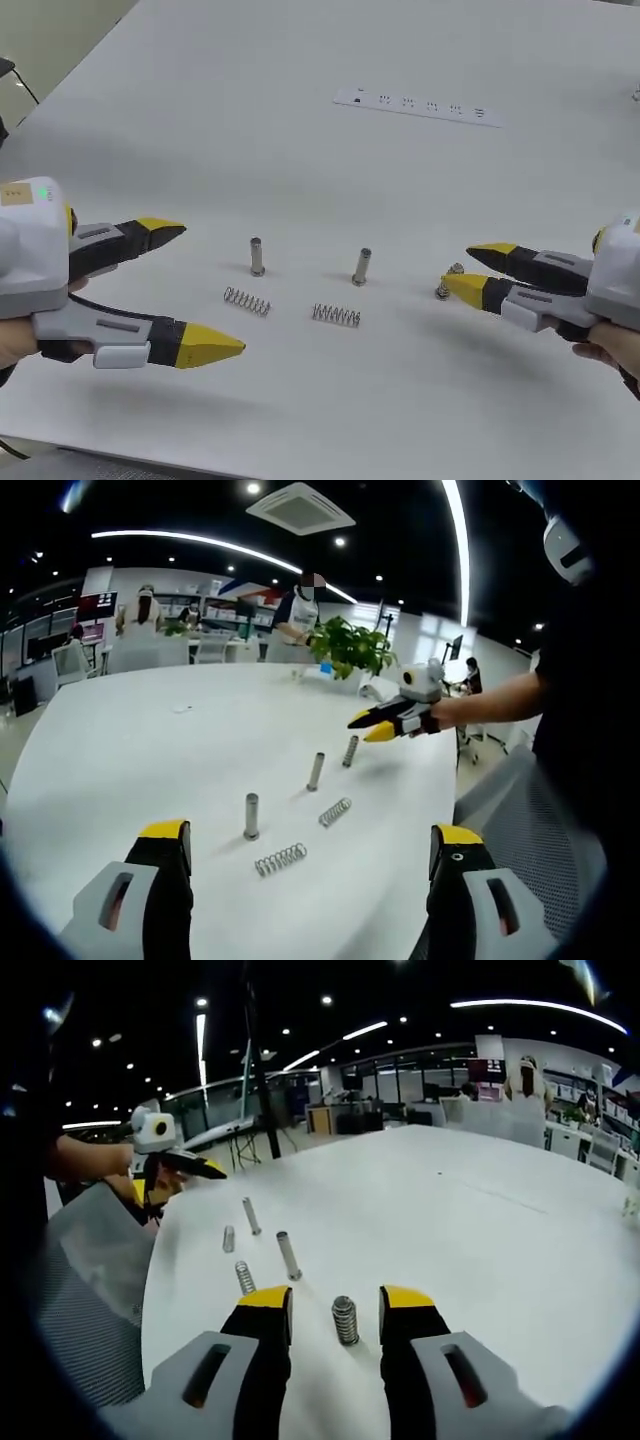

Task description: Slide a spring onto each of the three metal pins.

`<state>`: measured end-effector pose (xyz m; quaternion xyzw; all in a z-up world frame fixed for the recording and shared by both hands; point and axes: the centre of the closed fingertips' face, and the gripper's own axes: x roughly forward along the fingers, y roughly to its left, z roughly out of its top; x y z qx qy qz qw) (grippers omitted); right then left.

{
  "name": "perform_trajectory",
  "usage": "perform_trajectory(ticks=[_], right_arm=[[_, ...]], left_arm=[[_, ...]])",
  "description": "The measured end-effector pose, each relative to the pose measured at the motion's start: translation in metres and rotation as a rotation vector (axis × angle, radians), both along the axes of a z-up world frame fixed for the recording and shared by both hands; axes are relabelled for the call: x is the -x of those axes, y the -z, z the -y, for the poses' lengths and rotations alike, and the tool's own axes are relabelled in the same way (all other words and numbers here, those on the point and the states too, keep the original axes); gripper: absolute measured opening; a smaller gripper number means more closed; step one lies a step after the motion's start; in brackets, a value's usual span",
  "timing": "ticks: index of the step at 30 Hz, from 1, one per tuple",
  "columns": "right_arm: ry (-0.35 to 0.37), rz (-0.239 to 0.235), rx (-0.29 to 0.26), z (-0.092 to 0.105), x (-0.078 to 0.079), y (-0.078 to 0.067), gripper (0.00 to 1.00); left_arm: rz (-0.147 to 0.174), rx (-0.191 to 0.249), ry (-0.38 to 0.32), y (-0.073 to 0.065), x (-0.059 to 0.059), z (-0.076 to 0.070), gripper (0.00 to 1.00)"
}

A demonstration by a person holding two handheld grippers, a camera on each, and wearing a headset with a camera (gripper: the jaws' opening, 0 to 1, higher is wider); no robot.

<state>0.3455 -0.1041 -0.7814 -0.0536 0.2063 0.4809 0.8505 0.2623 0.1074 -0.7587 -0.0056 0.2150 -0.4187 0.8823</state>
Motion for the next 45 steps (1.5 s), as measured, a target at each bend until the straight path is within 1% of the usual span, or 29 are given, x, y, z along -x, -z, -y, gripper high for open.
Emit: perform_trajectory(ticks=[8, 14, 16, 19, 24, 29, 34, 36, 38, 45], right_arm=[[0.008, 0.016, -0.015, 0.006, 0.002, -0.01, 0.37], [0.01, 0.027, -0.019, 0.012, 0.003, -0.015, 0.36], [0.007, 0.032, -0.022, 0.012, 0.005, -0.019, 0.36], [0.003, 0.047, -0.046, 0.01, 0.008, -0.029, 0.35], [-0.034, 0.072, -0.057, 0.001, 0.017, -0.042, 0.35], [-0.066, 0.084, -0.063, -0.008, 0.026, -0.049, 0.34], [-0.091, 0.087, -0.068, -0.016, 0.031, -0.053, 0.33], [-0.104, 0.089, -0.063, -0.021, 0.032, -0.053, 0.33], [-0.123, 0.081, -0.06, -0.027, 0.036, -0.052, 0.32], [-0.185, 0.098, -0.035, -0.047, 0.043, -0.051, 0.29]], left_arm=[[-0.002, 0.007, -0.002, -0.001, 0.001, 0.001, 0.97], [0.001, 0.004, 0.002, -0.003, 0.001, 0.001, 0.97], [0.002, 0.004, 0.002, -0.003, 0.001, 0.001, 0.97], [0.003, 0.004, 0.002, -0.004, 0.0, 0.001, 0.97], [0.0, 0.001, 0.008, -0.002, 0.001, 0.003, 0.97], [-0.002, 0.002, 0.01, -0.002, 0.001, 0.004, 0.97], [-0.002, 0.0, 0.012, -0.002, 0.003, 0.003, 0.97], [-0.001, -0.003, 0.012, -0.002, 0.003, 0.003, 0.97], [-0.001, -0.001, 0.011, -0.002, 0.003, 0.003, 0.97], [-0.001, -0.002, 0.008, -0.002, 0.004, 0.001, 0.97]])
